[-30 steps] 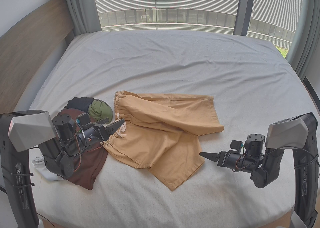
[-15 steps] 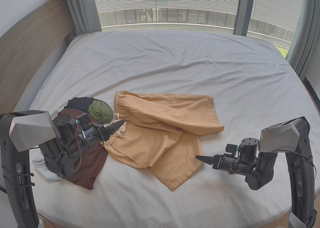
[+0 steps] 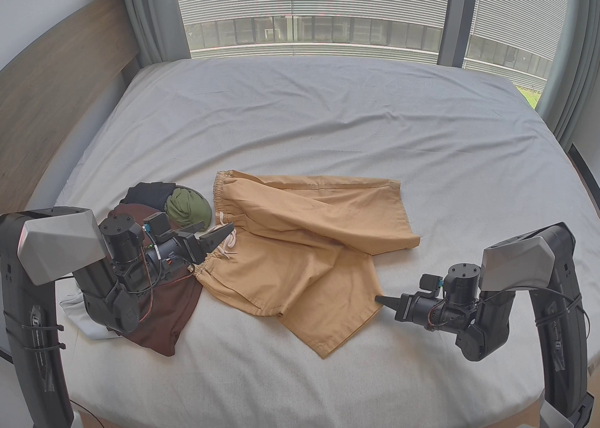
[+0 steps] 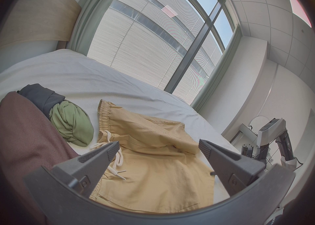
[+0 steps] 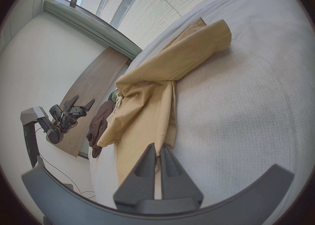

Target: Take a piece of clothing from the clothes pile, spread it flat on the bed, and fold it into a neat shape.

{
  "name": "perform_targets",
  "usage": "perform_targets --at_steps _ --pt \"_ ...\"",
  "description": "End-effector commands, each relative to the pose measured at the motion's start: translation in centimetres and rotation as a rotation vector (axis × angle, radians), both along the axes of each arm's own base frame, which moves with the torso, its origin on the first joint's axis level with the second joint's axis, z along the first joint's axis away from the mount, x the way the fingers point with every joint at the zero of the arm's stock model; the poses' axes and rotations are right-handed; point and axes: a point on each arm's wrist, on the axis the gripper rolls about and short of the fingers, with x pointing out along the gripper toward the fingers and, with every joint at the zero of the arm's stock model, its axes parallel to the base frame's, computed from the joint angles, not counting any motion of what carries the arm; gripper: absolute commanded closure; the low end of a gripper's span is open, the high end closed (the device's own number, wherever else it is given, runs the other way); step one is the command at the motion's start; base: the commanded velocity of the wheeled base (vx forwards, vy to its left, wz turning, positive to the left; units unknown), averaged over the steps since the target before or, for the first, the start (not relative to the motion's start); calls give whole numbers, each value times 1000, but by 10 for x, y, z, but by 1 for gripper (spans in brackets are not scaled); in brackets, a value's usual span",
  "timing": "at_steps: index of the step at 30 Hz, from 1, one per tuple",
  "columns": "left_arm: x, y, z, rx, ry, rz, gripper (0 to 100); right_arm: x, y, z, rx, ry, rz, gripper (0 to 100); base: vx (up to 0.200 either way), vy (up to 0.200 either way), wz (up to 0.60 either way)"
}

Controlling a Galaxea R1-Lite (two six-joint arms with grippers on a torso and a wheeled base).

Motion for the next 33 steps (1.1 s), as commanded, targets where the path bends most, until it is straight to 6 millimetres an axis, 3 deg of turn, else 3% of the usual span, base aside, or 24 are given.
perform_targets --at_steps 1,7,11,18,26,31,32,33 --pt "0 0 -1 -2 3 0 0 -4 -4 21 8 -26 -5 100 0 0 0" --pt "0 0 -3 -1 7 0 0 -8 -19 57 17 -62 -43 100 0 0 0" --pt "1 0 -4 -2 13 0 0 -6 -32 65 10 -44 -80 100 0 0 0" --pt "0 -1 -6 -1 17 -4 0 -6 -33 59 -21 -44 -74 100 0 0 0" --pt "0 -1 -6 0 18 -5 0 -2 -32 32 -80 -40 -50 100 0 0 0" --pt "1 -1 -8 1 21 -5 0 2 -35 29 -80 -41 -57 100 0 0 0" --pt "1 -1 -8 1 21 -5 0 3 -35 30 -77 -43 -59 0 0 0 0" --pt "1 -1 -8 1 21 -5 0 3 -35 31 -72 -43 -60 0 0 0 0"
